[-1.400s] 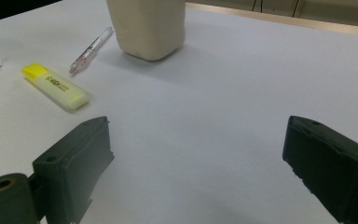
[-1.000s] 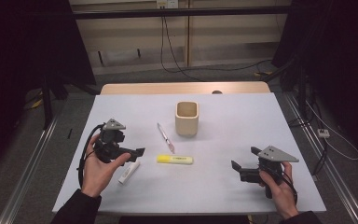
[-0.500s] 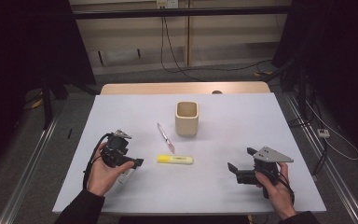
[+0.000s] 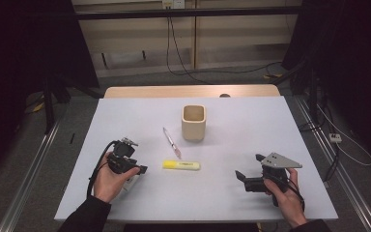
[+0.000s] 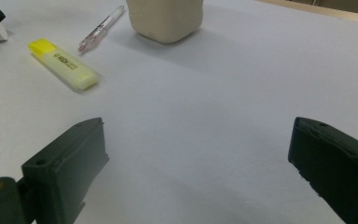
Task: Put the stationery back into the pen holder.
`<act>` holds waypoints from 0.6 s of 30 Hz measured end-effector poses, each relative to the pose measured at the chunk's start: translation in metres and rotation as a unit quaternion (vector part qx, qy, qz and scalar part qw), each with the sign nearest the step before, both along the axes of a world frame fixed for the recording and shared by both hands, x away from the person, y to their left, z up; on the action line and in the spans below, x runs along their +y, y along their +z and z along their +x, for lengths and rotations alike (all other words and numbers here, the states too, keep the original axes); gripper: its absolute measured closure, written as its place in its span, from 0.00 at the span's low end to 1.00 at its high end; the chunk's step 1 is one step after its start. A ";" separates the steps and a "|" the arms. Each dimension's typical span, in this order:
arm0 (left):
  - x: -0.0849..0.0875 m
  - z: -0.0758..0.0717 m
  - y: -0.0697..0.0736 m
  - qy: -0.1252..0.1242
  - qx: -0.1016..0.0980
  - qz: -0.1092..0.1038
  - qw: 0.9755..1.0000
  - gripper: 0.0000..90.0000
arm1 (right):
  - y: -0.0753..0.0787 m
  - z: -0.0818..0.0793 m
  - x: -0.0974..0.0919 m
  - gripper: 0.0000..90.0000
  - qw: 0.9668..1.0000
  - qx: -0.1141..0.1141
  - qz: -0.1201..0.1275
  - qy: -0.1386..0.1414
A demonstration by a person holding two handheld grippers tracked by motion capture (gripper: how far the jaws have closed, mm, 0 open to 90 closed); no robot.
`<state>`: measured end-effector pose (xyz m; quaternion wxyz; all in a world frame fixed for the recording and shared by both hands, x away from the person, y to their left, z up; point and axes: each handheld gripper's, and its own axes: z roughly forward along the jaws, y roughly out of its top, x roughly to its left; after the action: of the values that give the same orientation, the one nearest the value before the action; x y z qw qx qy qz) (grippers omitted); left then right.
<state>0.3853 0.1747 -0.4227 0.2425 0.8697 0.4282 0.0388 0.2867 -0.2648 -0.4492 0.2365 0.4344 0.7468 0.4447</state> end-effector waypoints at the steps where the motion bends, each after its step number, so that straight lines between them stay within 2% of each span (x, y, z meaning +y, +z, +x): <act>1: 0.000 0.000 0.000 0.003 -0.002 -0.001 1.000 0.56 | 0.000 0.000 0.000 0.04 1.000 0.000 -0.002 0.000; 4: -0.002 -0.001 0.000 0.000 -0.001 -0.003 1.000 0.62 | 0.000 0.000 0.001 0.05 1.000 0.003 -0.003 0.005; 7: -0.004 -0.001 -0.002 -0.005 0.001 0.009 1.000 0.62 | 0.000 0.000 0.001 0.05 1.000 0.002 -0.002 0.005; 9: -0.005 0.000 -0.003 -0.004 0.001 0.006 1.000 0.62 | 0.000 -0.001 0.000 0.04 1.000 -0.001 0.000 0.001; 13: -0.008 0.000 -0.007 -0.012 0.006 0.027 1.000 0.68 | 0.000 -0.001 -0.001 0.04 1.000 -0.004 0.000 -0.003; 18: -0.010 0.001 -0.007 -0.015 0.009 0.034 0.999 0.69 | 0.000 -0.001 0.000 0.04 1.000 -0.003 -0.001 0.000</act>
<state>0.3859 0.1649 -0.4295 0.2101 0.8840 0.4155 0.0420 0.2856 -0.2652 -0.4489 0.2391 0.4328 0.7464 0.4454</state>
